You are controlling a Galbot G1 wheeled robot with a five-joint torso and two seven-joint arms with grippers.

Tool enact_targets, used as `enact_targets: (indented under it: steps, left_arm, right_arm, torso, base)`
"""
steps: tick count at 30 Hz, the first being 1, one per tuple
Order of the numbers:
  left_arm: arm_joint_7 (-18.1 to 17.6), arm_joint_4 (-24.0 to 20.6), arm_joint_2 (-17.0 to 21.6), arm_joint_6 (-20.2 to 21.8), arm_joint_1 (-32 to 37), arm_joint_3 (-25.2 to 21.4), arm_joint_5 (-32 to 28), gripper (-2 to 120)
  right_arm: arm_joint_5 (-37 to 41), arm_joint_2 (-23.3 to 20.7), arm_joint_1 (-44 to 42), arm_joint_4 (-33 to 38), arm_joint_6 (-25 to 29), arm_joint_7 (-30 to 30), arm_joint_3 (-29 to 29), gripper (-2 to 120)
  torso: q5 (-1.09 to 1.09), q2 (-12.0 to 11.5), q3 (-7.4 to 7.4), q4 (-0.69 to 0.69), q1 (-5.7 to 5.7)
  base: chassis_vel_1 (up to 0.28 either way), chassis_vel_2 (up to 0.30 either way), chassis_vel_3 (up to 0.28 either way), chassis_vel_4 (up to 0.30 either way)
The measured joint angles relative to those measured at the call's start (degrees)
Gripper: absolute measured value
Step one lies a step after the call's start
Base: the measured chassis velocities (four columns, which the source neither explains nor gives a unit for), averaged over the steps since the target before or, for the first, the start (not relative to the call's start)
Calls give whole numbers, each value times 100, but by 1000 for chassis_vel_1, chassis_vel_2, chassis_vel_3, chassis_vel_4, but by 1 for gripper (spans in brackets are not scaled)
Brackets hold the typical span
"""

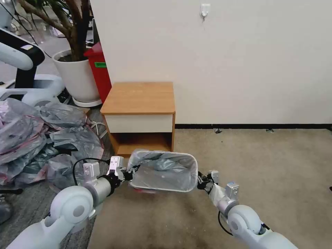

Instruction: Pick up the garbage bag from the table and place it over the trash can.

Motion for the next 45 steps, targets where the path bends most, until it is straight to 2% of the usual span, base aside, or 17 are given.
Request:
enact_targets:
  steps: [3,4,7,8,16,21,31,37,41,45]
  left_arm:
    - [1,189,-80,-73,-57,86,126,2]
    - [1,189,-80,-73,-57,86,126,2]
    - [-49,325,-155,-132,-175,171,165,1]
    - [-49,325,-155,-132,-175,171,165,1]
    - [-105,402,-210,-127,-305,257,166,1]
    - [-106,451,-207,-127,-377,250,162,1]
    - [-113,483,-205,-135,-437,274,160,1]
    - [-112,484,-191,-144,-437,251,154,1]
    - [-112,484,-186,-147,-437,230,155,1]
    - [-113,490,-187,-155,-429,187,162,1]
  right_arm:
    - [0,-73,-86,167,24,24,64,51]
    - [0,-73,-86,167,24,24,64,51]
    - [-1,-132,-168,304,32,50,155,65]
    - [-1,-132,-168,304,32,50,155,65]
    - [-5,-228,-274,424,38,65,242,97]
    - [-16,-300,-335,542,41,65,277,108]
    - [-124,-411,-366,644,41,69,327,114]
    - [-566,-504,-416,633,90,66,371,110]
    - [-545,-566,-421,671,118,62,416,103]
    - [-538,-627,-480,734,135,58,501,100]
  torso:
    - [0,0,0,0,0]
    - [0,0,0,0,0]
    - [0,0,0,0,0]
    - [0,0,0,0,0]
    - [0,0,0,0,0]
    - [0,0,0,0,0]
    - [0,0,0,0,0]
    - [0,0,0,0,0]
    - [0,0,0,0,0]
    - [0,0,0,0,0]
  base:
    - [0,0,0,0]
    - [0,0,0,0]
    - [0,0,0,0]
    - [0,0,0,0]
    - [0,0,0,0]
    - [0,0,0,0]
    - [0,0,0,0]
    - [0,0,0,0]
    - [0,0,0,0]
    - [0,0,0,0]
